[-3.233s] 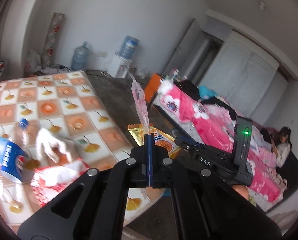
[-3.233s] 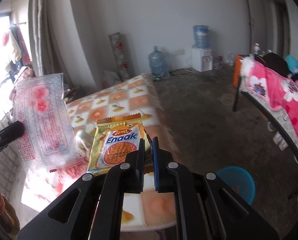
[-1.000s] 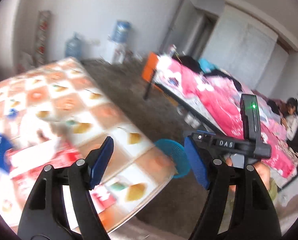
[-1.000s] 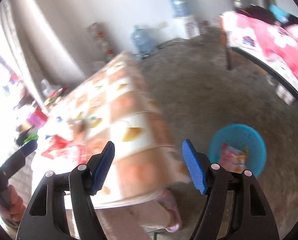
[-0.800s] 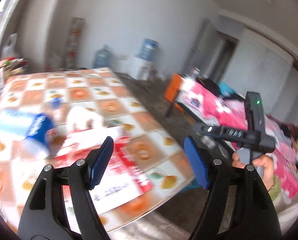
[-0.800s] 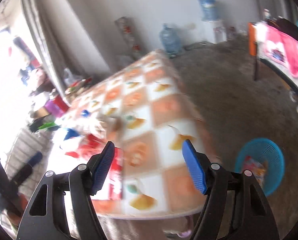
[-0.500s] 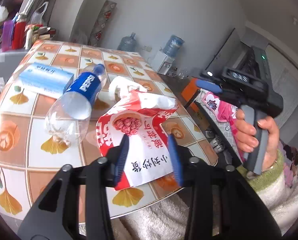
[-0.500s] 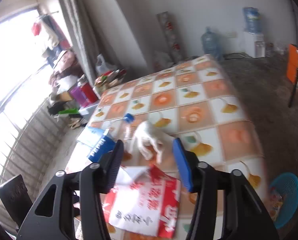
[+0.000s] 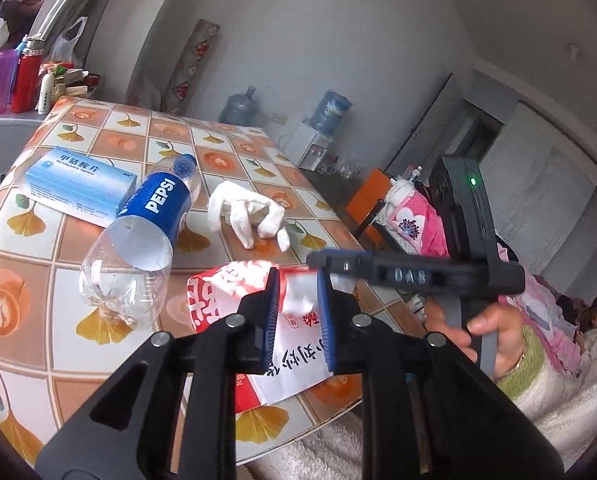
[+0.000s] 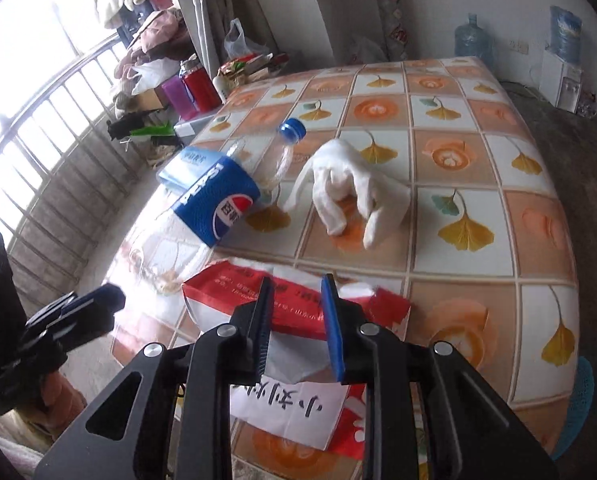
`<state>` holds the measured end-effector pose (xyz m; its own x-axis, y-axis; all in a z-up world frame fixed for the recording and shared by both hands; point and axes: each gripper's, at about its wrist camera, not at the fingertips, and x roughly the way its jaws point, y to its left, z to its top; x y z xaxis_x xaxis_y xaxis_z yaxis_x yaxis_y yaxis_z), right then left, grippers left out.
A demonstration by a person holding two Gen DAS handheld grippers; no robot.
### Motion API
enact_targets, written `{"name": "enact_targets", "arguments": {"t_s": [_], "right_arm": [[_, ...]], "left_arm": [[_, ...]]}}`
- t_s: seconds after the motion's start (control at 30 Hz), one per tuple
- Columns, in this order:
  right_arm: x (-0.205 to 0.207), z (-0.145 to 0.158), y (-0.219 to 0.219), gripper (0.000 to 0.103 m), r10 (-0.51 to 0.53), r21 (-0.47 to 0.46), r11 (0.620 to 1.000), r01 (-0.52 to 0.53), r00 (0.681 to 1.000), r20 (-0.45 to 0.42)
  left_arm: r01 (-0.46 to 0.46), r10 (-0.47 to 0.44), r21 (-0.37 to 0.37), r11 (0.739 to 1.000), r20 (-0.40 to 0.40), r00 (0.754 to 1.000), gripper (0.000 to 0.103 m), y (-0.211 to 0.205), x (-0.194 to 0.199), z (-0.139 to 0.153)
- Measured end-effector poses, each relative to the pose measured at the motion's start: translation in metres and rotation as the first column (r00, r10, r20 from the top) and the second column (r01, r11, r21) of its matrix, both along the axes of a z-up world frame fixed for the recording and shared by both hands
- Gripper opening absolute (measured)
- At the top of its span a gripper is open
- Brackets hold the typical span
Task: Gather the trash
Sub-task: 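Grasp the red-and-white paper bag with both tools and lift it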
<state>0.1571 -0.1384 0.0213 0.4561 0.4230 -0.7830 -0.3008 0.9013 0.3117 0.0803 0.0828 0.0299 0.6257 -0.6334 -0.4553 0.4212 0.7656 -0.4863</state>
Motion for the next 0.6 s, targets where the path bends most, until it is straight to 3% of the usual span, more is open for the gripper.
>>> {"name": "enact_targets", "arguments": {"t_s": [0.1,0.2,0.6], "right_arm": [[-0.01,-0.025,0.0,0.024,-0.002,0.025,1.0,0.004,0.997,-0.073],[-0.016,-0.043,-0.001,0.024,-0.019,0.045,0.999,0.024,0.994,-0.111],[-0.049,-0.046,-0.028,0.02,-0.059,0.147,0.986,0.084,0.984,-0.168]], "left_arm": [[0.007,-0.007,0.002,1.0,-0.02,1.0,0.017,-0.007,0.005,-0.003],[-0.007,0.008,0.055,0.998,-0.023,1.0,0.017,-0.016,0.009,-0.008],[0.013,0.003,0.24,0.971,-0.066,0.998,0.017,-0.049,0.006,-0.04]]}}
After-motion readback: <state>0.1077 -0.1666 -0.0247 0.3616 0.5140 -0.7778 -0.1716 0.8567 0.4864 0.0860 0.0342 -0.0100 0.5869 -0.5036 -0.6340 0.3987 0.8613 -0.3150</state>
